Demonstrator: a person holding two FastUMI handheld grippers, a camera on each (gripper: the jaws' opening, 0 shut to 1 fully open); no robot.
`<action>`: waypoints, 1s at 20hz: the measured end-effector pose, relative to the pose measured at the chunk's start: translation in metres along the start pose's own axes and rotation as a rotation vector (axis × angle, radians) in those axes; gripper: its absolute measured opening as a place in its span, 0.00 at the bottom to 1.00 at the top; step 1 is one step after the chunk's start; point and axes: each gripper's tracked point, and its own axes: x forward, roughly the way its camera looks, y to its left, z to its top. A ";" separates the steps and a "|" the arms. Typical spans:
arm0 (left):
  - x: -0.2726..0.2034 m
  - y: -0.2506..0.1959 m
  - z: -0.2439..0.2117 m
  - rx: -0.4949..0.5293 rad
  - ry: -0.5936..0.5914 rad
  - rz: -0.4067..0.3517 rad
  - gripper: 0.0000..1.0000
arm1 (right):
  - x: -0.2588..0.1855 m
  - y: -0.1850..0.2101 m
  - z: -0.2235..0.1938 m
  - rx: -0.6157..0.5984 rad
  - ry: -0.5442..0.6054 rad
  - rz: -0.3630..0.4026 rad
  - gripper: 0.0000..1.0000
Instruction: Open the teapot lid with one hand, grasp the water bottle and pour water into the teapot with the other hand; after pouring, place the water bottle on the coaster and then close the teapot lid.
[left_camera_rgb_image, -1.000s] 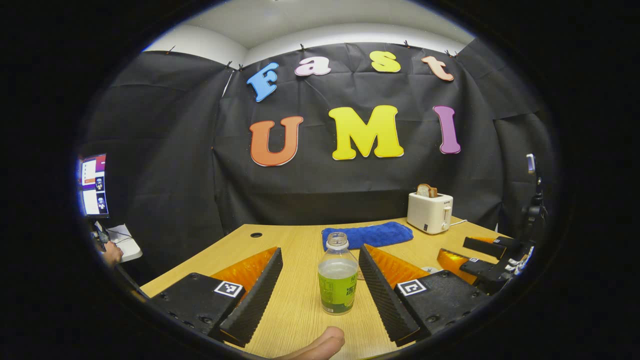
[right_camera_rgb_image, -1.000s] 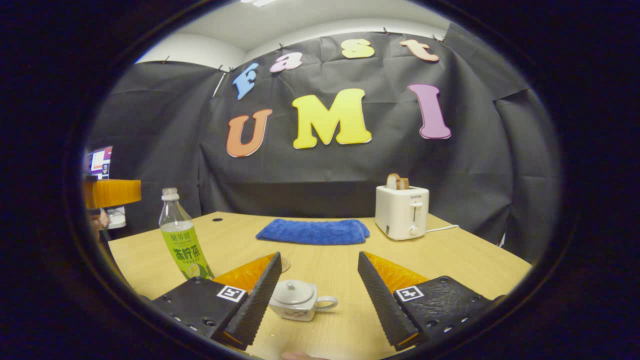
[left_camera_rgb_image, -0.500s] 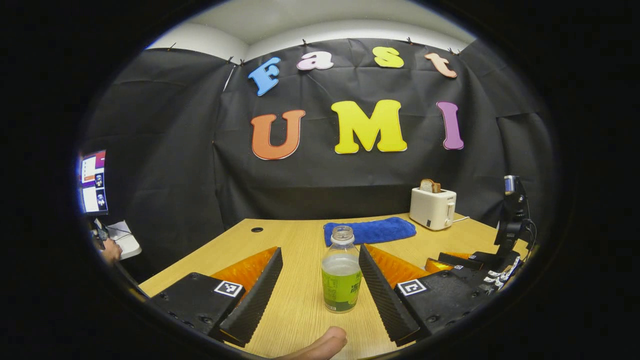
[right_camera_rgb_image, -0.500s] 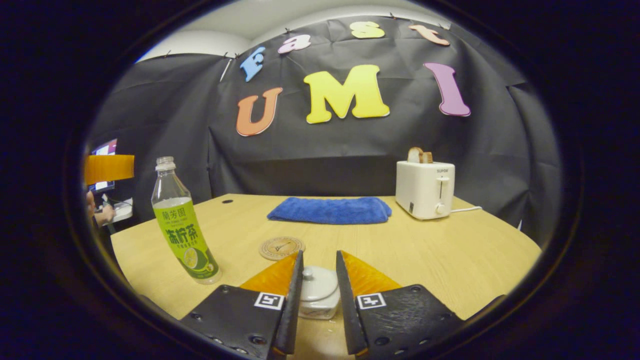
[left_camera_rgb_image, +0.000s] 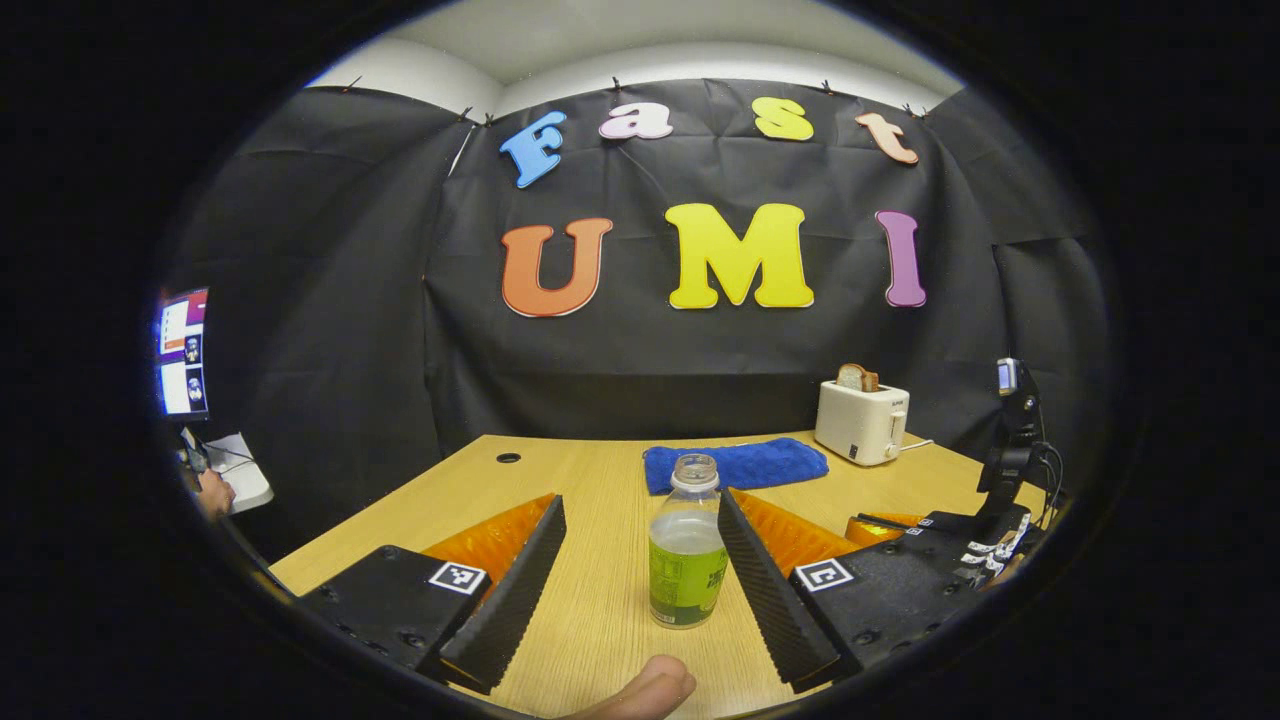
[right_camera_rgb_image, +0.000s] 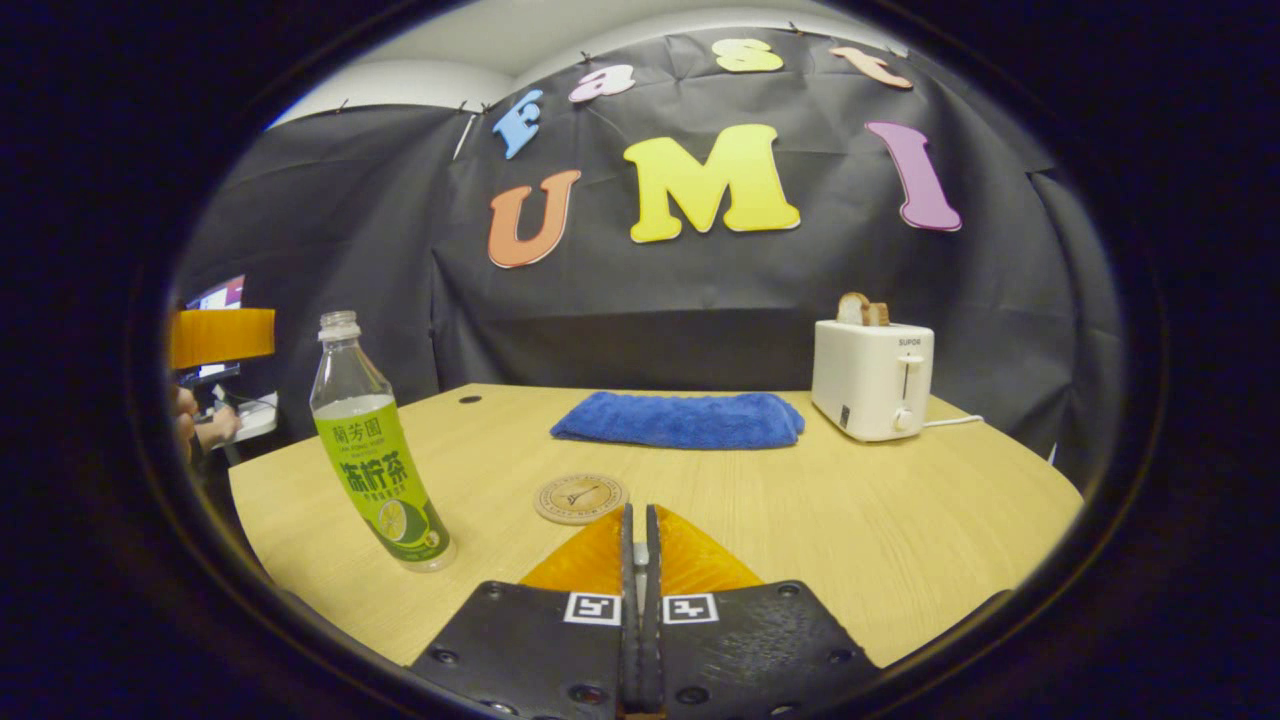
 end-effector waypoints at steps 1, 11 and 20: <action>0.000 -0.002 -0.001 0.001 0.005 -0.019 0.96 | -0.001 0.003 0.003 0.019 -0.004 0.015 0.01; 0.006 -0.020 -0.011 -0.016 0.015 -0.125 0.96 | -0.035 -0.003 0.056 0.025 -0.104 0.018 0.00; 0.036 -0.030 -0.042 -0.033 0.001 -0.165 0.96 | -0.061 -0.001 0.062 -0.001 -0.146 0.027 0.00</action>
